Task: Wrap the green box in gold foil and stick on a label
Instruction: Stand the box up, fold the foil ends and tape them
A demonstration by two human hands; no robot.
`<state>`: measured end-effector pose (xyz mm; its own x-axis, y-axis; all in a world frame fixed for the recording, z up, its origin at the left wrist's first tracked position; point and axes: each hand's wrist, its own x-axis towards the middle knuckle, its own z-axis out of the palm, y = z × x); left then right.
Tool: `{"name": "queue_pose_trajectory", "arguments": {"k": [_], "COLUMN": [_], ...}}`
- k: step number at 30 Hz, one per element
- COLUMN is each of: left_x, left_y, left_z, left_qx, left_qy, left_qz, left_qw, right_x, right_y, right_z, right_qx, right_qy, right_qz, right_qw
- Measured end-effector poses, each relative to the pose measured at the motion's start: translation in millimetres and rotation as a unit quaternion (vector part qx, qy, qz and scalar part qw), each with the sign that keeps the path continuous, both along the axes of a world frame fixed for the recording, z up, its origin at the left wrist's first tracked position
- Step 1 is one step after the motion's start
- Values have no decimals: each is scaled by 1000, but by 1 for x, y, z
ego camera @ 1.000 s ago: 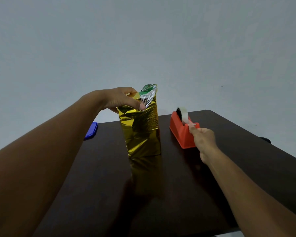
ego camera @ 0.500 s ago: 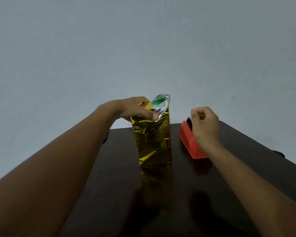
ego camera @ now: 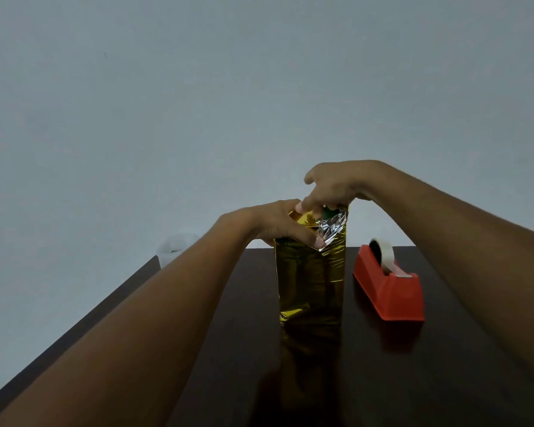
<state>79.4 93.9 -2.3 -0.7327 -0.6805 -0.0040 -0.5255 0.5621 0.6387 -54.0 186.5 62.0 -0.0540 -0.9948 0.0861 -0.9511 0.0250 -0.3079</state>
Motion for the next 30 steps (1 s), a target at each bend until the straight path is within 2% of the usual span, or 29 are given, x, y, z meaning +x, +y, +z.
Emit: {"name": "queue_pose_trajectory", "arguments": {"k": [5,9,11,13,15,18,20,22,23,25,27,30], "left_x": [-1,-1,-1,-1,-2,-4,-4,0,2,4,3,0], "left_y": [-1,-4,-4,-2,-2,0,1,-1,-2,-3,-1,0], "left_z": [-2,-4,-3,-3,-3,-1,0,-1,-1,-2,-2,-1], "left_qx": [-10,-18,-14,-14,-16,-14,-12,-6,-6,-8,-7,-7], "left_qy": [3,0,2,5,2,-4,-6,-1,2,4,3,1], "left_qz": [17,13,8,8,12,15,17,21,21,21,21,18], "left_qw": [1000,1000,1000,1000,1000,1000,1000,1000,1000,1000,1000,1000], "right_x": [0,-16,-27,-34,-36,-43,-53,-67,-76,-96,-114,-127], "right_y": [-12,-17,-13,-7,-2,1,3,4,5,7,14,22], "right_z": [-5,-9,-21,-34,-46,-58,-67,-79,-86,-106,-127,-150], "right_qx": [0,-32,-30,-16,-16,-24,-45,-107,-144,-162,-97,1], "right_qy": [90,152,92,-14,-113,-200,-303,-393,-392,-298,-210,-217], "right_qz": [-69,-165,-184,-182,-187,-182,-158,-172,-201,-284,-339,-337], "right_qw": [994,974,978,983,976,962,939,897,886,897,912,916]}}
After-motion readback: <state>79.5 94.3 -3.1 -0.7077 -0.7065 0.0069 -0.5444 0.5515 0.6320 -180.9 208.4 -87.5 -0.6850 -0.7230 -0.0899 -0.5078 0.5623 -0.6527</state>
